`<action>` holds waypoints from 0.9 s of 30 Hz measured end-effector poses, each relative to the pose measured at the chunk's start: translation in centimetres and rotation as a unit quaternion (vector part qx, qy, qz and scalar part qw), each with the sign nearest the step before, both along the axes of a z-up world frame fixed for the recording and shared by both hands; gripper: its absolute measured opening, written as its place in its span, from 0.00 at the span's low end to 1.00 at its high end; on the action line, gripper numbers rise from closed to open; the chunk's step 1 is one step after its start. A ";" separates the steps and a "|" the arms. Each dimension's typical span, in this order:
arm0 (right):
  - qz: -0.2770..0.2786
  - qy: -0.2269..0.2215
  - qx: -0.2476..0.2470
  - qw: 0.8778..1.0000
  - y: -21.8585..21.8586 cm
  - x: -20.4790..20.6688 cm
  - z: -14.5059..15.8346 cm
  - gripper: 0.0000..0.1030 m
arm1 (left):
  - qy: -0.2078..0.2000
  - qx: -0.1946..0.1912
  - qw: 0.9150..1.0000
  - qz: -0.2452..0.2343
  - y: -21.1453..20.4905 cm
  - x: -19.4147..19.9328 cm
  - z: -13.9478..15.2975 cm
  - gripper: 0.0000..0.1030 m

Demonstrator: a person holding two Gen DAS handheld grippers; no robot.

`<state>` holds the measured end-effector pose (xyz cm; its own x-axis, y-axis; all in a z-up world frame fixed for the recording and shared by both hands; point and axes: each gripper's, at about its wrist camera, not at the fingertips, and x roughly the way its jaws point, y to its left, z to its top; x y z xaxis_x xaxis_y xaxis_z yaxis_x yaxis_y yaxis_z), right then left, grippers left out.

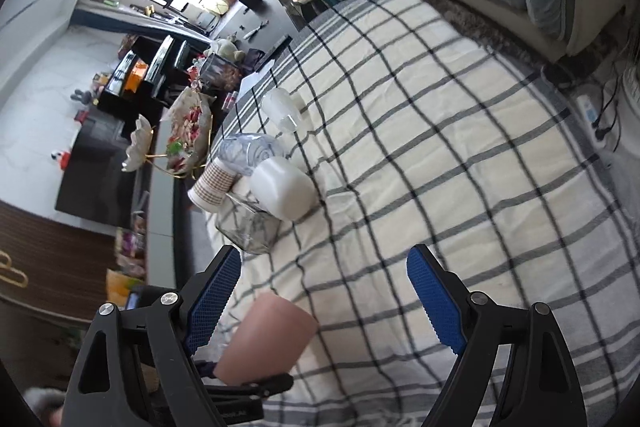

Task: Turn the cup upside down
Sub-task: 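Turn the pink cup further with the left tool, rim toward the table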

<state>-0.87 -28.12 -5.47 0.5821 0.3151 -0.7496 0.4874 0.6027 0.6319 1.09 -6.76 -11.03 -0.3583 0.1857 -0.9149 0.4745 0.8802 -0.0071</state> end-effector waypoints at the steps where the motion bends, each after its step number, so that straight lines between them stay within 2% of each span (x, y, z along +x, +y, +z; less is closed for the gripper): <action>1: -0.003 0.005 0.011 1.000 -0.3 0.4 -0.3 0.83 | 0.013 0.022 1.000 -0.006 -0.4 0.6 -0.3 0.62; 6: -0.018 0.029 0.056 0.998 -2.4 2.5 -2.6 0.83 | 0.059 0.108 0.991 -0.045 -1.8 2.3 -1.4 0.62; 12: -0.026 0.057 0.092 0.994 -4.6 4.5 -5.4 0.83 | 0.096 0.148 0.982 -0.069 -4.4 3.8 -3.7 0.62; 15: -0.030 0.065 0.104 0.992 -5.3 5.2 -6.5 0.83 | 0.106 0.158 0.978 -0.085 -5.7 4.1 -4.6 0.62; 19: -0.034 0.069 0.114 0.990 -5.7 5.7 -7.4 0.83 | 0.098 0.167 0.976 -0.098 -6.7 5.0 -4.9 0.63; 21: -0.034 0.070 0.116 0.990 -5.7 5.7 -7.6 0.83 | 0.087 0.165 0.976 -0.109 -7.1 5.3 -4.7 0.70; 25: -0.029 0.068 0.108 0.991 -5.6 5.7 -7.4 0.83 | 0.061 0.150 0.979 -0.122 -7.3 5.2 -3.9 0.73; 27: -0.023 0.064 0.098 0.993 -5.2 5.7 -6.9 0.83 | 0.040 0.138 0.982 -0.123 -7.1 4.8 -3.3 0.80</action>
